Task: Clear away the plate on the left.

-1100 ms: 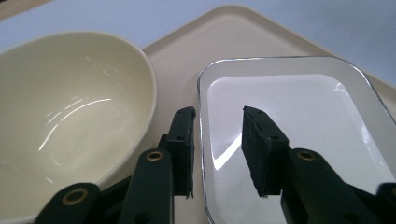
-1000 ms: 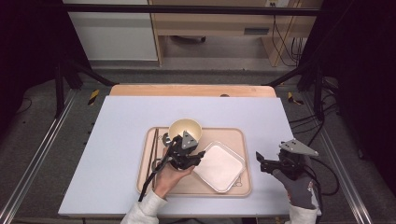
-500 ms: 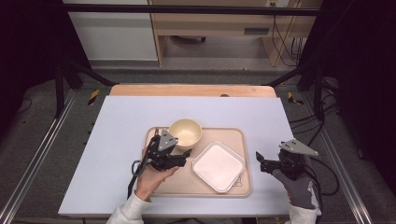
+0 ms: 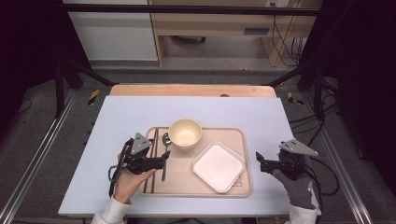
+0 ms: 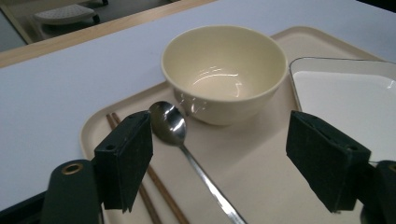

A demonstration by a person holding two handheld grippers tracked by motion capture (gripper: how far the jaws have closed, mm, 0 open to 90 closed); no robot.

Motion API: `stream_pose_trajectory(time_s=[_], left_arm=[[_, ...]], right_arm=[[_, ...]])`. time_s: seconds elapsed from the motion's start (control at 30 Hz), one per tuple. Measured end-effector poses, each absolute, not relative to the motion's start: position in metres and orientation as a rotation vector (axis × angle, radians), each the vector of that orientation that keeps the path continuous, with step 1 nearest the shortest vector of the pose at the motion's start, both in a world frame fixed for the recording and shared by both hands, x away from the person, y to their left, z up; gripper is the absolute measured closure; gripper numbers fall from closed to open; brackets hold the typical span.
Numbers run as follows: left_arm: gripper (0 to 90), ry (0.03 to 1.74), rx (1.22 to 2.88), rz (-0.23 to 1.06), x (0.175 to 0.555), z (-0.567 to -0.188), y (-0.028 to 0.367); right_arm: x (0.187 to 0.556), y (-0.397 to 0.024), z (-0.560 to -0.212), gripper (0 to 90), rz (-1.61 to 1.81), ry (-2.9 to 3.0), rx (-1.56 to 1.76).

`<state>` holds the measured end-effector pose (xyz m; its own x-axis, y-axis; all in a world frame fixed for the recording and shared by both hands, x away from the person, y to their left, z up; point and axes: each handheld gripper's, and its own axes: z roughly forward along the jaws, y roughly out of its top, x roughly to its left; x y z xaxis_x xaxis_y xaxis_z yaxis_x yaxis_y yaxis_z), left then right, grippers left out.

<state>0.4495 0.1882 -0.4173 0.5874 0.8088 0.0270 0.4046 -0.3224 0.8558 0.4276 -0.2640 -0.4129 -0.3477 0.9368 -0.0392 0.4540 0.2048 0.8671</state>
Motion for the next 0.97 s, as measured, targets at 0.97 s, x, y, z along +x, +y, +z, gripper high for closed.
stream_pose_trajectory(time_s=[0.97], left_arm=[[17.4,1.113,1.865,0.637,0.44,-0.436,0.262]], right_arm=[[0.428,-0.266,-0.415,1.4,1.057,1.903,1.29]])
